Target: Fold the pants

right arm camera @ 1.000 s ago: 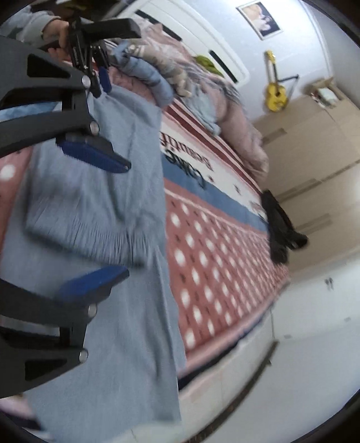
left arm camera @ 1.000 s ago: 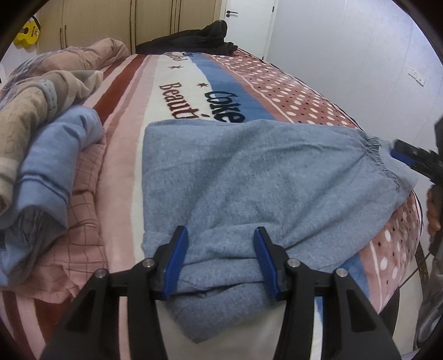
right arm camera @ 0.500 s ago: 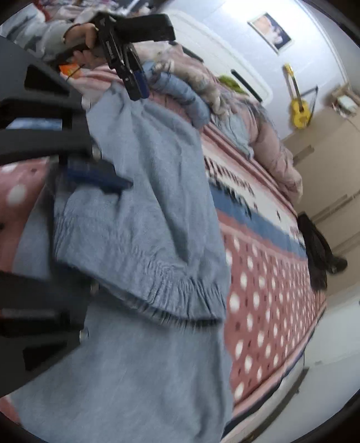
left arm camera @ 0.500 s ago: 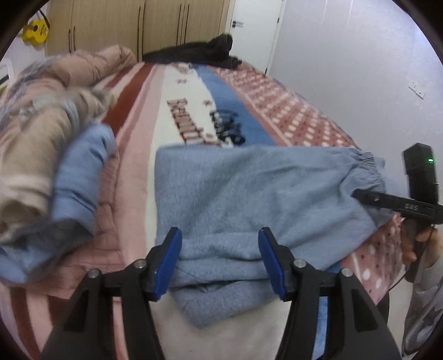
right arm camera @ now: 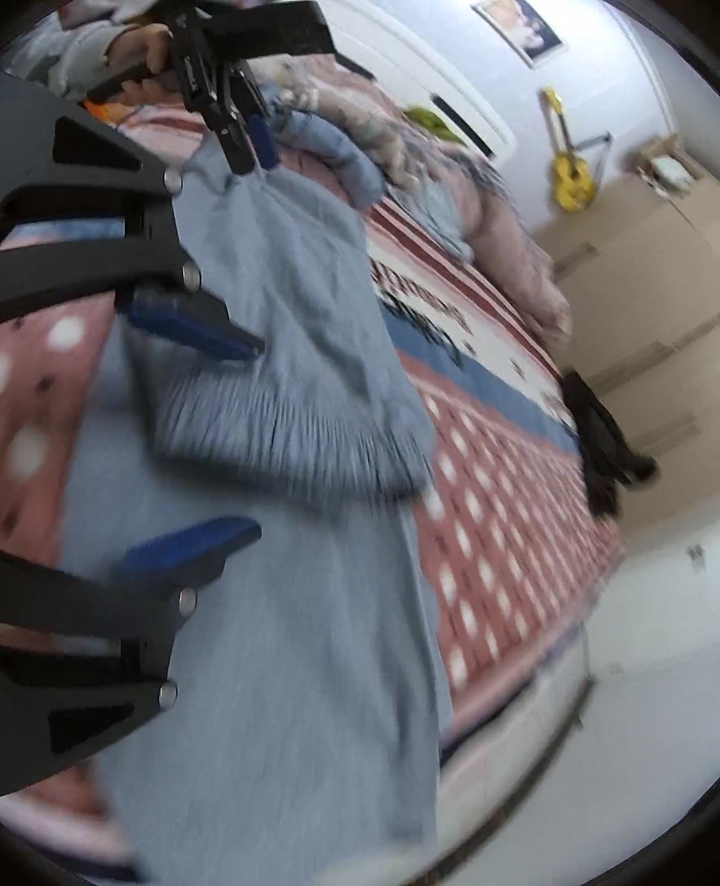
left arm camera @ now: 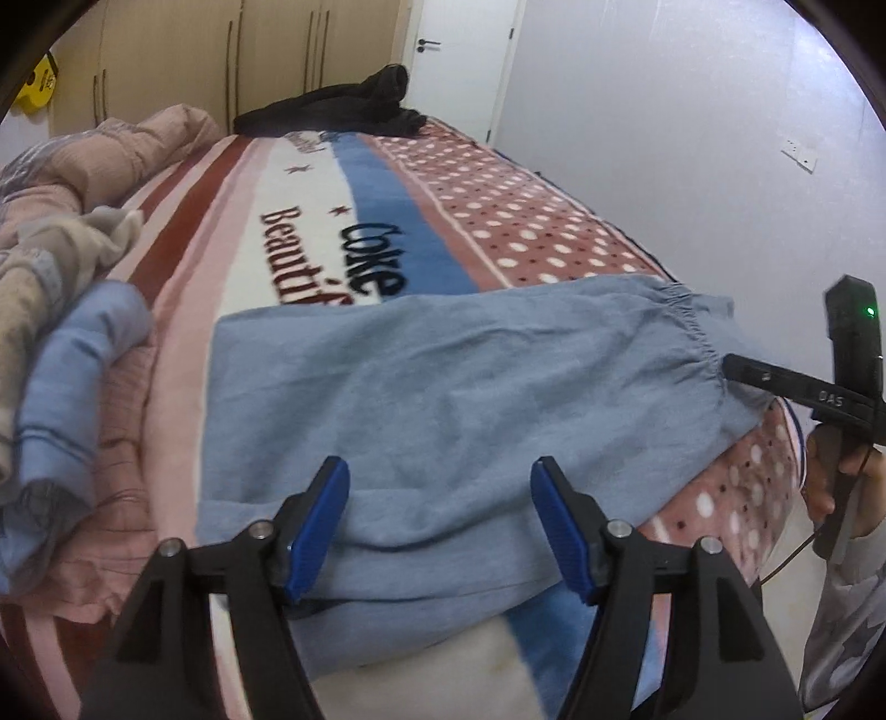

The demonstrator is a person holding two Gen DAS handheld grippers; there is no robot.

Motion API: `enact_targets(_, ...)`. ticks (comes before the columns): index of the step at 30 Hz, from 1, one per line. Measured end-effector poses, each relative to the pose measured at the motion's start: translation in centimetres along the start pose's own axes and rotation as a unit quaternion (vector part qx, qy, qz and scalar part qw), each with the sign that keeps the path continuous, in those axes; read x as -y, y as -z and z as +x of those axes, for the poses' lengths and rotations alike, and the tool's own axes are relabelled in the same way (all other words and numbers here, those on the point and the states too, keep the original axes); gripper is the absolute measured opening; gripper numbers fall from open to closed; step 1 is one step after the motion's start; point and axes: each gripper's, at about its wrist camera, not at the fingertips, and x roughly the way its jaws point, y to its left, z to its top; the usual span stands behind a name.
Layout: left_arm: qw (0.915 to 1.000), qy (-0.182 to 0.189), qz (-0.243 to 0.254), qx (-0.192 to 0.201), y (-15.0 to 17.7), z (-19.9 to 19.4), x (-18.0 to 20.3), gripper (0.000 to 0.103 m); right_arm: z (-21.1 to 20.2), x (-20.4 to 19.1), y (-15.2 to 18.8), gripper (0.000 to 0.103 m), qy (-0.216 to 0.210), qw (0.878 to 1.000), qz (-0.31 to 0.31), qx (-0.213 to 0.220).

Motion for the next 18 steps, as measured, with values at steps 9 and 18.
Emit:
enact_targets(9, 0.9992, 0.015, -0.003, 0.038, -1.4, -1.1, 1.9, 0.076, -7.9, 6.2, 2.6, 0.067, 0.034, 0.995, 0.078, 0.049)
enact_targets(18, 0.9994, 0.012, 0.033, 0.003, 0.6, -0.2, 1.0, 0.087, -3.0, 1.4, 2.4, 0.067, -0.079, 0.995, 0.061, 0.009)
